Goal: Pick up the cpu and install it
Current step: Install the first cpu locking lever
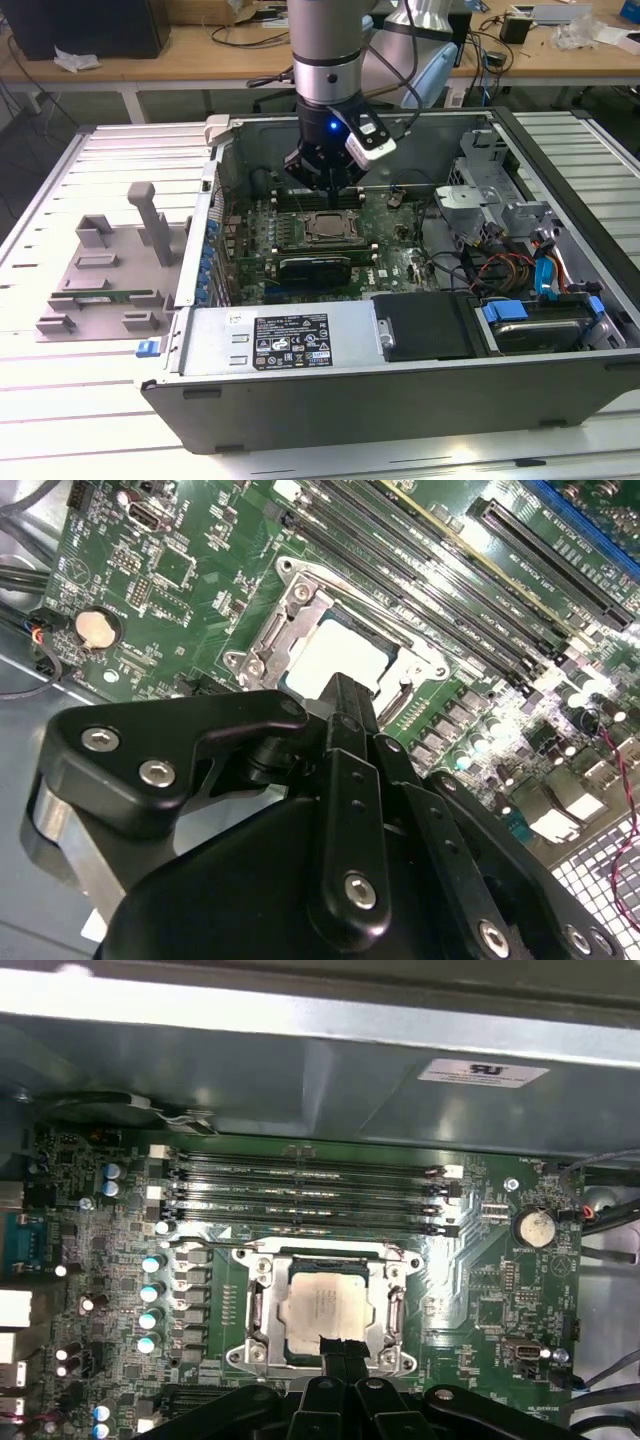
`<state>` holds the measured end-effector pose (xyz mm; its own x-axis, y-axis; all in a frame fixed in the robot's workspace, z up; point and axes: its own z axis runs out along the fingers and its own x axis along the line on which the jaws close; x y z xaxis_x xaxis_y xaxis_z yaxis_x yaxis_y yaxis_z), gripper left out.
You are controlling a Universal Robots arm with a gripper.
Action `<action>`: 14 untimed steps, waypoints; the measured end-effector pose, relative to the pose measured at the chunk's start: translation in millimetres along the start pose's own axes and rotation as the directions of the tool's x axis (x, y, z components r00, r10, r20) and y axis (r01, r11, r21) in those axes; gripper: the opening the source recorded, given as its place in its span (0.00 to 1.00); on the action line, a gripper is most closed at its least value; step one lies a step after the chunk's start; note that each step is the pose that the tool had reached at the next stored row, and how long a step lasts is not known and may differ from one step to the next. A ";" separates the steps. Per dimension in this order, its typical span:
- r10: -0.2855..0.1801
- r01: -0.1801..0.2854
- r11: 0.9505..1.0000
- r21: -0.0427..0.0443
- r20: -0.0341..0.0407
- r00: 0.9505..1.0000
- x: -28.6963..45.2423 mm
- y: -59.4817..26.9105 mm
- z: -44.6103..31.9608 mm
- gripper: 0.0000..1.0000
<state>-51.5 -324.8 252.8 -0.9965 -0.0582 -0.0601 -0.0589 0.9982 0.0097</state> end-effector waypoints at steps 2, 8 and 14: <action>0.000 0.000 1.000 0.000 0.000 1.000 3.7 0.6 -0.2 0.11; 0.000 0.000 1.000 0.000 0.000 1.000 18.5 4.9 -1.0 0.11; 0.000 0.000 1.000 0.000 0.000 1.000 31.5 7.4 -1.8 0.11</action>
<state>-83.4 -319.3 252.9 -0.9965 -0.0582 -0.0601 -0.0589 0.9982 0.0098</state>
